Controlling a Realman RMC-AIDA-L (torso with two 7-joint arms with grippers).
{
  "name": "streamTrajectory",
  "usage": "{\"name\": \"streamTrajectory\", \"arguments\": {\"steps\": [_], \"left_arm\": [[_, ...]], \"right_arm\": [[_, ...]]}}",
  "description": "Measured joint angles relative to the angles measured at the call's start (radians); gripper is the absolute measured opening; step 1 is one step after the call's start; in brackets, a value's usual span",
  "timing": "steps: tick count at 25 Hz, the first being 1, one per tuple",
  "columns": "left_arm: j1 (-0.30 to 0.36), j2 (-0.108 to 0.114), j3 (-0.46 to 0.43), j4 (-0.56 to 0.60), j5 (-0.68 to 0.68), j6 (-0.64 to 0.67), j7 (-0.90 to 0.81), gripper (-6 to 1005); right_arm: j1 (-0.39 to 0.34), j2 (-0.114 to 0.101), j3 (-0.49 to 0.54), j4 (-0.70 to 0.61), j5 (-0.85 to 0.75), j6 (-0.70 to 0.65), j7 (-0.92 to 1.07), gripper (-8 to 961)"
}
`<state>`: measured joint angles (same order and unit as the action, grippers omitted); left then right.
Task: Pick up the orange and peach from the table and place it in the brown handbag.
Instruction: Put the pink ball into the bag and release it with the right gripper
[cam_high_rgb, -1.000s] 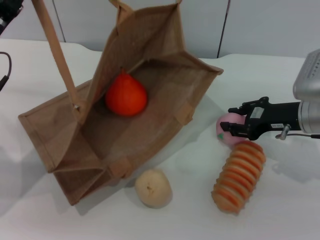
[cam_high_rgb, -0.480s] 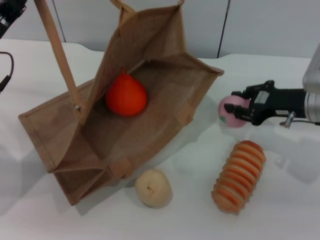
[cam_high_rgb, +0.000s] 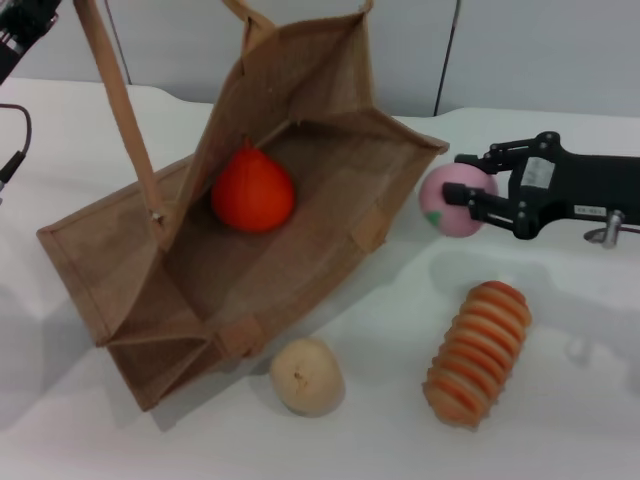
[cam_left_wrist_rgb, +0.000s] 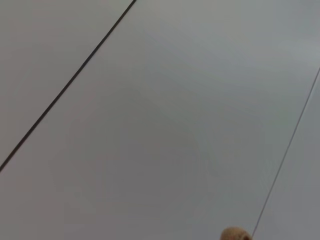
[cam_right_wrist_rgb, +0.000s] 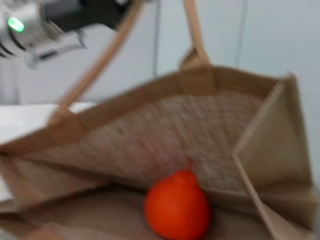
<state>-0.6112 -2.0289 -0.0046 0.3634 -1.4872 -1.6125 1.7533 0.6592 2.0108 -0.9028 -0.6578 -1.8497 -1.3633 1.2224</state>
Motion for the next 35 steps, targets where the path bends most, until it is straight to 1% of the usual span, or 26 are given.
{"name": "streamTrajectory", "arguments": {"steps": [3,4,6,7,8,9,10,12,13,14,15,18,19,21,22,26,30,31,33,35], "left_arm": [[-0.004,-0.001,0.001,-0.001,0.0,0.002,0.0,119],[-0.006,-0.001,0.002,-0.001,0.001,0.002,0.0,119],[-0.016,-0.001,0.004,-0.004,0.01,0.002,0.0,119],[-0.019,-0.001,0.004,-0.007,0.014,0.002,0.0,119],[-0.028,0.0,0.004,-0.013,0.022,0.002,0.0,119],[-0.035,0.0,0.005,-0.018,0.029,0.002,0.0,118],[-0.042,0.0,0.005,-0.02,0.035,0.001,0.0,118],[-0.055,0.0,0.005,-0.023,0.047,-0.003,0.0,121],[-0.064,0.0,0.005,-0.025,0.055,-0.005,-0.001,123],[-0.071,0.0,0.006,-0.026,0.062,-0.006,-0.002,126],[-0.078,0.0,0.008,-0.026,0.069,-0.006,-0.004,129],[-0.094,-0.001,0.021,-0.028,0.077,-0.007,-0.008,136],[-0.098,-0.001,0.027,-0.032,0.077,-0.008,-0.01,139],[-0.106,-0.001,0.031,-0.045,0.078,-0.017,-0.011,144],[-0.108,0.0,0.031,-0.048,0.078,-0.024,-0.012,147],[-0.11,0.001,0.031,-0.05,0.078,-0.061,-0.019,158],[-0.11,0.002,0.03,-0.051,0.075,-0.09,-0.026,168],[-0.109,0.002,0.029,-0.051,0.072,-0.096,-0.027,171],[-0.105,0.002,0.027,-0.051,0.069,-0.1,-0.028,176],[-0.103,0.003,0.024,-0.051,0.069,-0.101,-0.029,181]], "right_arm": [[0.006,-0.001,0.004,-0.007,0.004,-0.078,-0.014,337],[0.023,0.0,-0.002,-0.005,0.005,-0.112,-0.03,336],[0.035,0.003,-0.009,-0.001,0.005,-0.121,-0.04,334],[0.054,0.005,-0.024,0.011,0.005,-0.123,-0.049,333],[0.105,0.009,-0.065,0.051,0.006,-0.112,-0.061,331],[0.105,0.009,-0.065,0.051,0.006,-0.112,-0.061,330],[0.133,0.01,-0.083,0.077,0.006,-0.099,-0.062,329],[0.197,0.011,-0.122,0.138,0.006,-0.055,-0.063,328],[0.249,0.014,-0.156,0.187,0.006,0.009,-0.063,328],[0.273,0.017,-0.172,0.207,0.006,0.042,-0.063,329],[0.273,0.017,-0.172,0.207,0.006,0.042,-0.063,329],[0.318,0.024,-0.204,0.245,0.007,0.145,-0.064,326],[0.337,0.03,-0.227,0.264,0.017,0.224,-0.065,324],[0.348,0.032,-0.272,0.279,0.06,0.298,-0.065,321],[0.348,0.032,-0.272,0.279,0.06,0.298,-0.065,321],[0.355,0.033,-0.454,0.289,0.218,0.465,-0.067,321],[0.347,0.034,-0.686,0.269,0.419,0.642,-0.068,322],[0.343,0.034,-0.732,0.26,0.459,0.676,-0.07,322],[0.32,0.034,-0.821,0.223,0.549,0.743,-0.087,322],[0.288,0.033,-0.875,0.178,0.624,0.784,-0.124,322]]}}
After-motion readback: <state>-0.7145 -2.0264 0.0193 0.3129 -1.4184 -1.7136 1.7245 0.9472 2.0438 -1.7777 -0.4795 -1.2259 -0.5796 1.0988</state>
